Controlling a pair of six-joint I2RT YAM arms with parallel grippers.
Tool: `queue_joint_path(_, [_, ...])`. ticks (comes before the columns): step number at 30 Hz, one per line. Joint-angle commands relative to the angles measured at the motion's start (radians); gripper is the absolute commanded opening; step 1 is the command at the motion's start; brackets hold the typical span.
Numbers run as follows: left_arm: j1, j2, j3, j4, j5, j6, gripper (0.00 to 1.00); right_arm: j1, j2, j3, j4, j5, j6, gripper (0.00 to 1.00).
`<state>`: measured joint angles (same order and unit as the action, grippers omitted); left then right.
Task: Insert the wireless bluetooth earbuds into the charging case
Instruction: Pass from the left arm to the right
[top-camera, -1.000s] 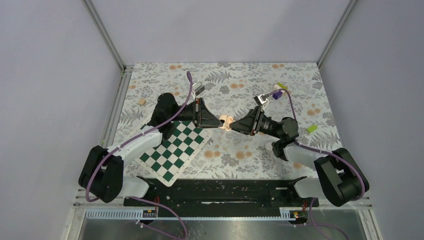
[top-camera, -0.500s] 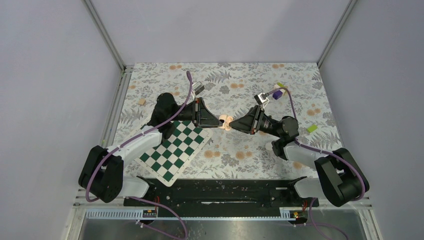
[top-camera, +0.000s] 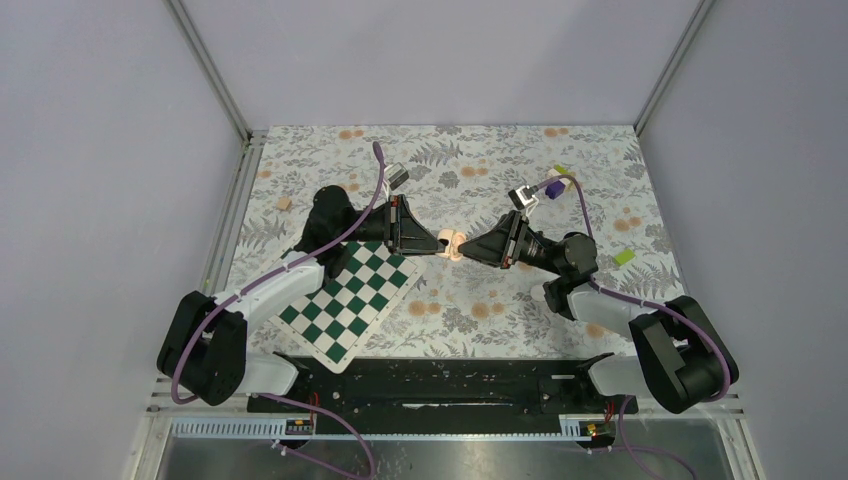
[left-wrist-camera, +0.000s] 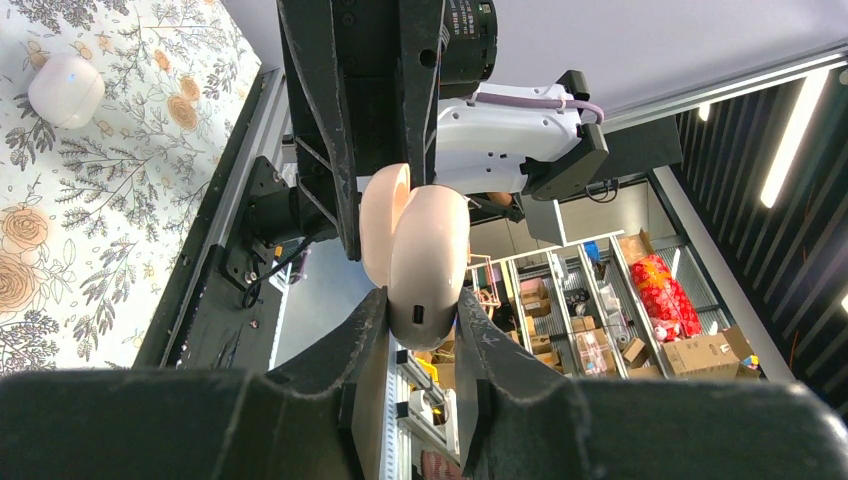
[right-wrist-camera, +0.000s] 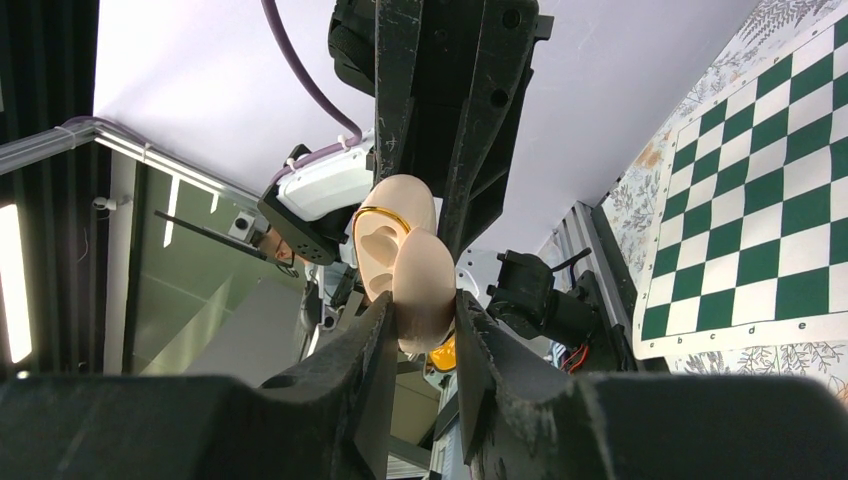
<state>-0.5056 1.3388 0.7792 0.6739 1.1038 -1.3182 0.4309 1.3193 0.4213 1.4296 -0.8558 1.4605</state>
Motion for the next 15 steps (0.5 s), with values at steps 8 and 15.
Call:
queue_joint_path(8, [-0.001, -0.026, 0.056, -0.254, -0.02, 0.206, 0.7, -0.004, 0.022, 0.026, 0.039, 0.012, 0.022, 0.0])
queue_joint_path(15, [0.049, -0.084, 0.091, -0.546, -0.069, 0.383, 0.96, -0.004, -0.005, 0.012, -0.18, 0.025, -0.085, 0.0])
